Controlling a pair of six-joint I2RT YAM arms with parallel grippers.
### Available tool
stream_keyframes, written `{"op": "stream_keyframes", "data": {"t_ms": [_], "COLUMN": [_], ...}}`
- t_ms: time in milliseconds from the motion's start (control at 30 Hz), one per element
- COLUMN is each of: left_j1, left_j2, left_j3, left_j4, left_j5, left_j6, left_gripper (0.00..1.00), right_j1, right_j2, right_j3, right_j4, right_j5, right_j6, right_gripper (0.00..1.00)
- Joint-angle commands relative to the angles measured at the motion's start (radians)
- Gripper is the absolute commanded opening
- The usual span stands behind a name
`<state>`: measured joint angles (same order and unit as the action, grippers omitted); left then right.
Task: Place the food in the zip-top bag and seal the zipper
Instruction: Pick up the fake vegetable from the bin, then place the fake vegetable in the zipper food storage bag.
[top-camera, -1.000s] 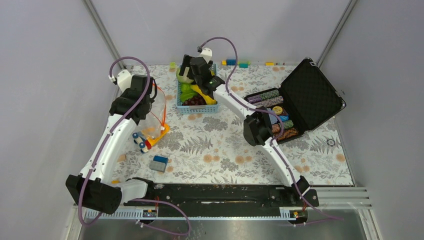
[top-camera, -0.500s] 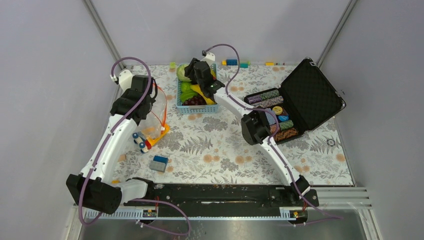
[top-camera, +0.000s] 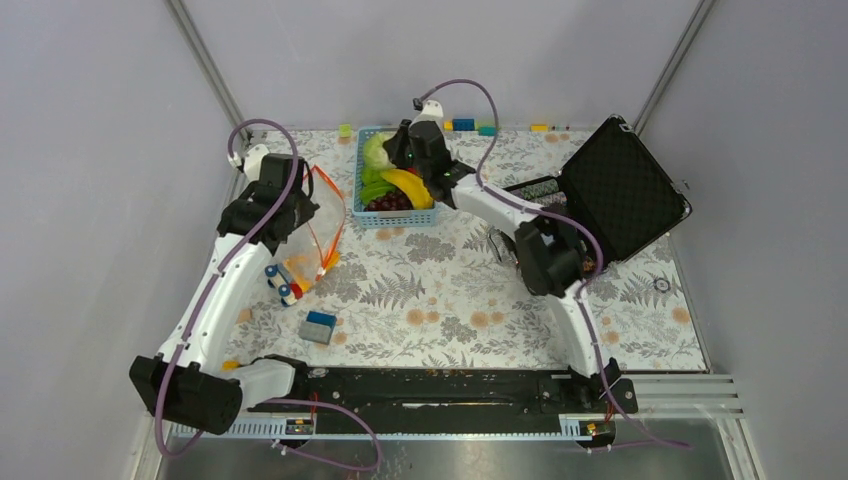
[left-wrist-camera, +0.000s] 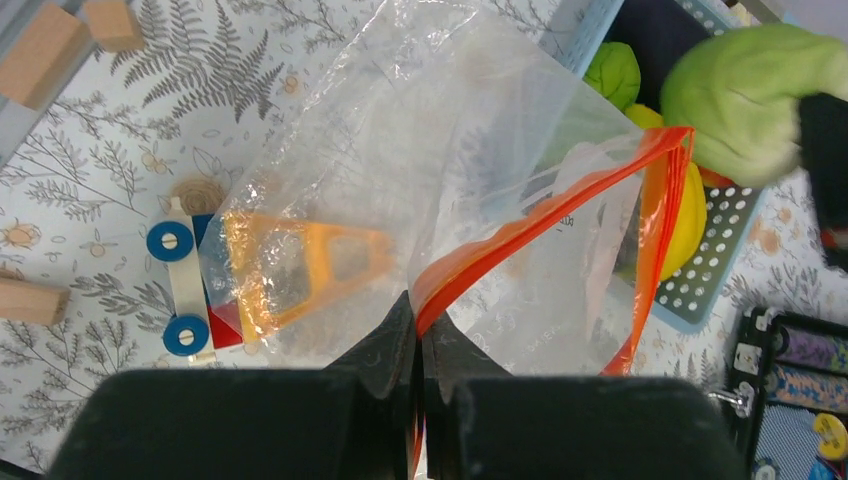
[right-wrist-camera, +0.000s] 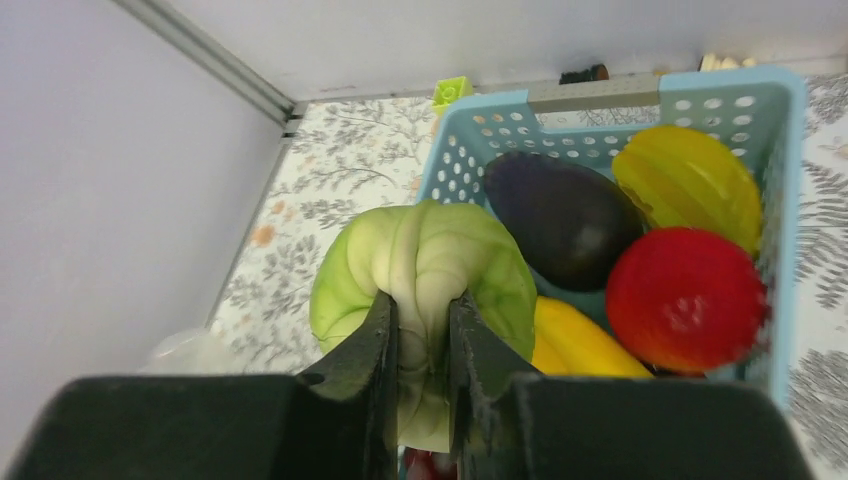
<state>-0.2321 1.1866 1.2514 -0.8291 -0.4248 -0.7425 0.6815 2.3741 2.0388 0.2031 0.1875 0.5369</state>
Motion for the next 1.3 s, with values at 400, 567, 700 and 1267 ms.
{"op": "stream_keyframes", "data": {"t_ms": [400, 567, 700, 1267], "left_j1": [-0.292, -0.364, -0.401, -0.428], "left_j2": [-0.041, 0.026, 0.09, 0.099], "left_j3": [0.097, 0.101, 0.108, 0.091], "left_j4": [-0.12, -0.104, -0.073, -0.017], "left_j5": [0.17, 0.191, 0.2, 0.268], "left_j6": [-0.069, -0.091, -0.092, -0.082], "left_gripper": [0.0, 0.0, 0.0, 0.0], "right_j1": [0.001, 0.002, 0.002, 0.029], "right_j2": [-1.107, -1.321, -1.395, -1.161], "right_j3": [-1.052, -1.241, -1.313, -1.325], "right_j4": [0.359, 0.374, 0.404, 0.509], "right_j5": [-0.216, -0.318, -0.427, -0.477], "right_j6": [-0.047, 0.024, 0.108, 0.253], "right_gripper": [0.0, 0.0, 0.0, 0.0]}}
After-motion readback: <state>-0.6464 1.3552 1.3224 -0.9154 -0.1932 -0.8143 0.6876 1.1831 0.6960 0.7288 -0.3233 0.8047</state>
